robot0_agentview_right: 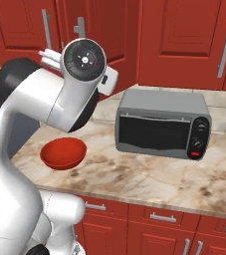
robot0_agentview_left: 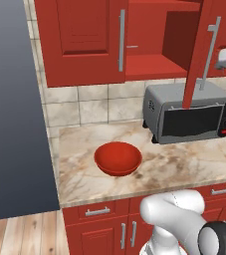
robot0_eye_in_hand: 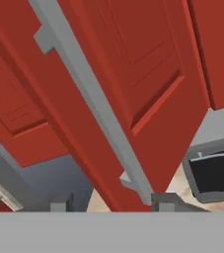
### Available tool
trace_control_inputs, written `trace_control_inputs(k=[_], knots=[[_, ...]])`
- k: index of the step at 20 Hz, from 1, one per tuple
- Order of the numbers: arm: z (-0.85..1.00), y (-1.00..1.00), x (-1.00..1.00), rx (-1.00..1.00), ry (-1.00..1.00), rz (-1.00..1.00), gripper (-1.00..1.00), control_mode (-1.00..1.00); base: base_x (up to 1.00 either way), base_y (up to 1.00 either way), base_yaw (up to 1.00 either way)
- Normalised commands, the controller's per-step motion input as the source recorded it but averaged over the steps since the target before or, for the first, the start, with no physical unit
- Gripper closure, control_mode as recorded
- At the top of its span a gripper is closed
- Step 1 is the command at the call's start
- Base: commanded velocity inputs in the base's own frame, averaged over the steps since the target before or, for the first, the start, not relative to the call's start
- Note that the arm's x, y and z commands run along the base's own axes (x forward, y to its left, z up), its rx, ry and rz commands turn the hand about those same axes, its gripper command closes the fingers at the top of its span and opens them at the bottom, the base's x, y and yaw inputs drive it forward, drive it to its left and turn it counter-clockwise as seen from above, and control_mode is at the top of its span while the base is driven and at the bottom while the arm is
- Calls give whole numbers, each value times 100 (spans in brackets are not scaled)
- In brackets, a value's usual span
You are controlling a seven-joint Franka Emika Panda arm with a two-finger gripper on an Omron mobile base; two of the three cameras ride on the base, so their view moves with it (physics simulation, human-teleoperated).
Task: Open the cabinet and setup a tea strainer by placing it in the bowl upright.
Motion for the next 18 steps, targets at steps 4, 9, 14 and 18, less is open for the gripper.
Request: trace_control_inputs(k=[4, 9, 14, 18], knots=[[17, 21, -44, -11, 0, -4, -100, -100, 0, 0, 0], [13, 61, -29, -35, 1, -1, -100, -100, 0, 0, 0], [0, 72, -1, -58, 13, 0, -100, -100, 0, 0, 0], [0, 68, 7, -64, 23, 1, -100, -100, 0, 0, 0]])
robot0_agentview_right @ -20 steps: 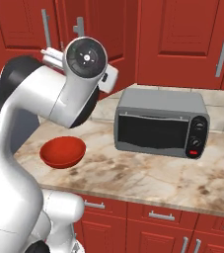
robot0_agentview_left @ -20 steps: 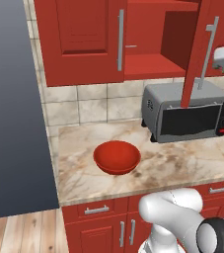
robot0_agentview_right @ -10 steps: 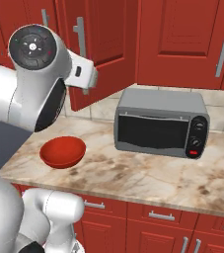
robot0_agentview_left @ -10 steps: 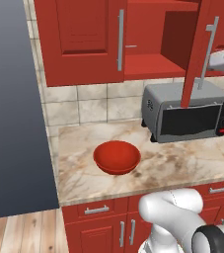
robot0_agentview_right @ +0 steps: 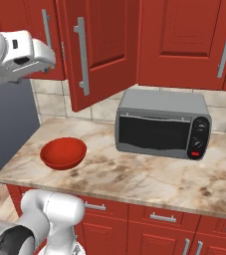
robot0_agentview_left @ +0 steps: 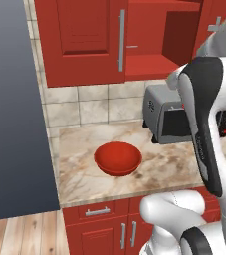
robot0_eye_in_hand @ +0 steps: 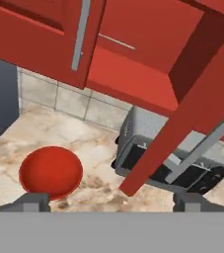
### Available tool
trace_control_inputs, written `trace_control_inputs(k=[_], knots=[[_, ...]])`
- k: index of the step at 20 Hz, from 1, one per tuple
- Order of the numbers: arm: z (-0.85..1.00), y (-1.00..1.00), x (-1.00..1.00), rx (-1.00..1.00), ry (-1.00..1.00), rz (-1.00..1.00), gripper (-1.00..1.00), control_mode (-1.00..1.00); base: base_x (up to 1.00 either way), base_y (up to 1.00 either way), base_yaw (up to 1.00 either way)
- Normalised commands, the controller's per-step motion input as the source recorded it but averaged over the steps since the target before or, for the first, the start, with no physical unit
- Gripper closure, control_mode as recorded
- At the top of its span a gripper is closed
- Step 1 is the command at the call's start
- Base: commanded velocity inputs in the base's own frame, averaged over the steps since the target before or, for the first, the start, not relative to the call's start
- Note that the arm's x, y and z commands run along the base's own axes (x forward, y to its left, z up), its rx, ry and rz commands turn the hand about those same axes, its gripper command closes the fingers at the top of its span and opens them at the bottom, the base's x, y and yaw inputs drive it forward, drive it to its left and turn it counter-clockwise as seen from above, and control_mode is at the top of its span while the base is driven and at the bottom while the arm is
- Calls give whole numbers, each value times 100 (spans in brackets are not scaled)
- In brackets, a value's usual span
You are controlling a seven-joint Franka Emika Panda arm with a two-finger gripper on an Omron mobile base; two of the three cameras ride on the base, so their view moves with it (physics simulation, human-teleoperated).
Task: Open the cabinet and setup a tea strainer by placing it in the bowl upright.
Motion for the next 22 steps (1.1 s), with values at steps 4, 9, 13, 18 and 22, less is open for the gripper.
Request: trace_control_inputs(k=[4, 9, 13, 18, 22], knots=[[0, 37, 34, -57, 30, 1, -100, -100, 0, 0, 0], [-18, 2, 48, -48, 27, 0, -100, -100, 0, 0, 0], [-50, -12, 27, -32, 13, 0, -100, -100, 0, 0, 0], [-52, -8, 11, -17, 5, 0, -100, -100, 0, 0, 0], [-29, -15, 25, -14, 4, 0, -100, -100, 0, 0, 0]])
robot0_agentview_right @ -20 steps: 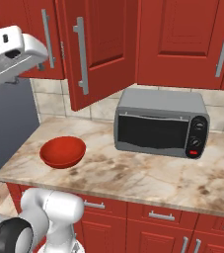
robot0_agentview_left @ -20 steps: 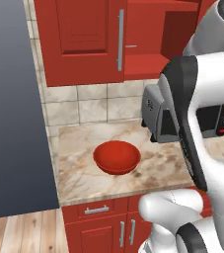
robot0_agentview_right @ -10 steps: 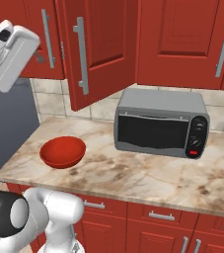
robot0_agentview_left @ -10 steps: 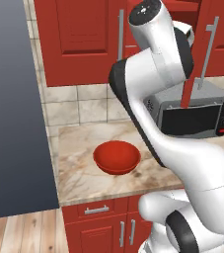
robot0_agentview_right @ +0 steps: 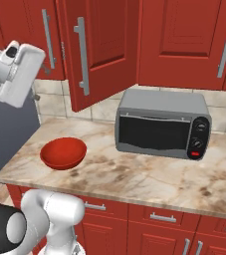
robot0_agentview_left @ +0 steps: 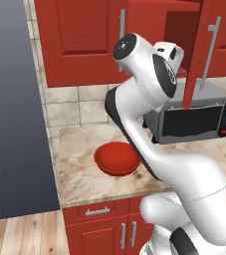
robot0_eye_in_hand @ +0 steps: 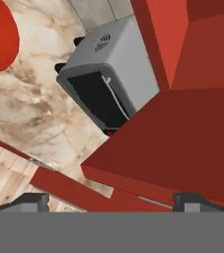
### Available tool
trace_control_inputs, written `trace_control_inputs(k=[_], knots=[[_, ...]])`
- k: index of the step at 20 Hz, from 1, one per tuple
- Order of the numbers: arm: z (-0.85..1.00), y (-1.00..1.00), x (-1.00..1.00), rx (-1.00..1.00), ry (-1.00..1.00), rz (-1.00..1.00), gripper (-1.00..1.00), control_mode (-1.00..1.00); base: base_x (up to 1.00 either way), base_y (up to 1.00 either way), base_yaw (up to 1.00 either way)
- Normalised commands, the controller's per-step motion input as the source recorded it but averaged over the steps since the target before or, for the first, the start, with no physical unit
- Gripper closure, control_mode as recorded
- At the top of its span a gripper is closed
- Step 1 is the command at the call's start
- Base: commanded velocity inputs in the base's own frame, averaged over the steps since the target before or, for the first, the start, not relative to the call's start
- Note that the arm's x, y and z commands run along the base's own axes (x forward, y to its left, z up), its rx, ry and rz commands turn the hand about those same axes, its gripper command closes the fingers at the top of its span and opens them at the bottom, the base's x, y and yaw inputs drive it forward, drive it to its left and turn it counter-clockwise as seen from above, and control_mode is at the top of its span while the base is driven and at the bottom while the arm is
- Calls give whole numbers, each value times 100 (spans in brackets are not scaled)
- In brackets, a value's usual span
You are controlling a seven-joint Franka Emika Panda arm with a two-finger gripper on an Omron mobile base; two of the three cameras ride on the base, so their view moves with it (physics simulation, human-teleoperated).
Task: Open the cabinet and setup a tea strainer by placing it in the bowl upright.
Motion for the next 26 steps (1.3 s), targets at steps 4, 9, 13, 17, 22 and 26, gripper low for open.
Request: trace_control_inputs(k=[4, 9, 13, 17, 22, 26], knots=[[-8, -29, 6, -16, 10, 0, -100, -100, 0, 0, 0], [1, -1, 4, -23, 18, 0, -100, -100, 0, 0, 0], [7, -4, 0, -20, 18, -9, -100, -100, 0, 0, 0], [5, -18, 3, -15, 20, -15, -100, -100, 0, 0, 0], [1, -24, 25, -9, 20, -15, -100, -100, 0, 0, 0], [0, -20, 36, -3, 19, -13, -100, -100, 0, 0, 0]])
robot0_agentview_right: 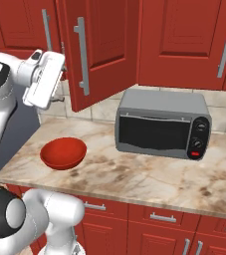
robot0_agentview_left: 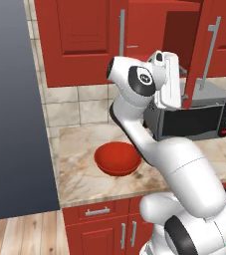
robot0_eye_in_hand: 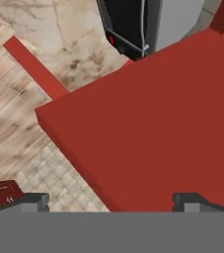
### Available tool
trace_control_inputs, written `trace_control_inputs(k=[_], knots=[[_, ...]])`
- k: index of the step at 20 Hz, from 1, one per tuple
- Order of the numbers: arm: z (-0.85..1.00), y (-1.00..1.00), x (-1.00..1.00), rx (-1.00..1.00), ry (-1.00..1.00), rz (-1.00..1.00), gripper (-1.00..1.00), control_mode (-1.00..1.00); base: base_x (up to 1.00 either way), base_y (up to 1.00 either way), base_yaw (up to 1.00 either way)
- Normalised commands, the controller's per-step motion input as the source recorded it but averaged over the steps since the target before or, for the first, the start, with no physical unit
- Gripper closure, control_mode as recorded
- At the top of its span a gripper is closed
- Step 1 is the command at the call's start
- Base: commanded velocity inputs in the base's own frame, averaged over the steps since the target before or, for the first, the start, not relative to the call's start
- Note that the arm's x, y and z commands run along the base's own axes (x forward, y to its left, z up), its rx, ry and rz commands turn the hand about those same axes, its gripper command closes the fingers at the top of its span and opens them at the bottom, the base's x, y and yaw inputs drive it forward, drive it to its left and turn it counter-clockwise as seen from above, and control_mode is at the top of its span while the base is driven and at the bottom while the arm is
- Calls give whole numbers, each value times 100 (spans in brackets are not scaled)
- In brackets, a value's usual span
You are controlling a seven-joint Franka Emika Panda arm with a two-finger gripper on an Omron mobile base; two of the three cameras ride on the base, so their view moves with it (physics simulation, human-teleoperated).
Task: Open the cabinet and setup a tea strainer by placing it in the bowl upright.
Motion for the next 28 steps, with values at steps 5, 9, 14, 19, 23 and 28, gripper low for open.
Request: trace_control_inputs(k=[5, 9, 14, 19, 23, 28], knots=[[0, -41, 9, 0, 6, -10, -100, -100, 0, 0, 0], [0, -70, -4, 0, 0, -13, -100, -100, 0, 0, 0], [0, -83, -26, 0, 0, -15, -100, -100, 0, 0, 0], [0, -64, -15, 0, 0, -12, -100, -100, 0, 0, 0], [0, -19, -5, 0, 0, -2, -100, -100, 0, 0, 0], [0, 12, -15, 0, -3, 0, -100, -100, 0, 0, 0]])
